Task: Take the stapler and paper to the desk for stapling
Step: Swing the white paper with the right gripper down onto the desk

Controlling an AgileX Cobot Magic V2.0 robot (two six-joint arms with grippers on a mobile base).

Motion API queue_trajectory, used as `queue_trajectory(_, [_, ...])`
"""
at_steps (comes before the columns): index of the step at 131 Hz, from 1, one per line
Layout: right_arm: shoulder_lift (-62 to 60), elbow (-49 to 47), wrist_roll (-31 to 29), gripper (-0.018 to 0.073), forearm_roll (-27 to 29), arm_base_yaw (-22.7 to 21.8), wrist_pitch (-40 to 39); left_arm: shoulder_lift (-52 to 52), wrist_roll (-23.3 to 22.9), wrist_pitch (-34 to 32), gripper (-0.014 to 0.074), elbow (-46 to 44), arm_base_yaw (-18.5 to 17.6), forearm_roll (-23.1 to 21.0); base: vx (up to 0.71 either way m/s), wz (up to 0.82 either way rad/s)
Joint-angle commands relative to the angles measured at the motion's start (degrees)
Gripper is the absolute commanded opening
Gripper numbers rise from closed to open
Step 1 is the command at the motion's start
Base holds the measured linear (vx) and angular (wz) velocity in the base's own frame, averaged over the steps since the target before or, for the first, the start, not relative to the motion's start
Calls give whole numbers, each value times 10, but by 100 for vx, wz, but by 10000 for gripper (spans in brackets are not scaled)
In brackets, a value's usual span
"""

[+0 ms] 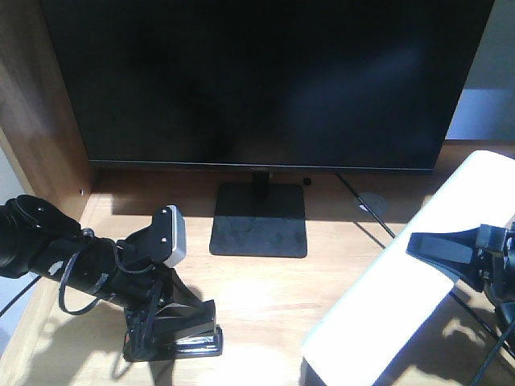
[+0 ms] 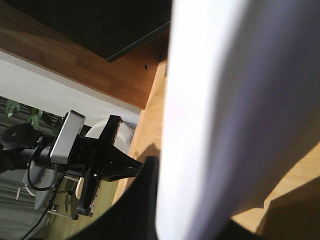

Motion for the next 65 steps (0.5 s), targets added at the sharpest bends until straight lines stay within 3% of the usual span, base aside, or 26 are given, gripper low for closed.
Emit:
queue_trajectory(1, [-6, -17, 1, -3, 27, 6, -95, -21, -1, 19, -6, -14, -2, -24, 0, 0])
queue_trajectory(31, [-6, -17, 1, -3, 46, 117, -95, -21, -1, 19, -6, -14, -2, -24, 0, 0])
queue_trajectory(65, [-6, -17, 7, -3, 63, 198, -95, -21, -1, 19, -6, -14, -2, -24, 0, 0])
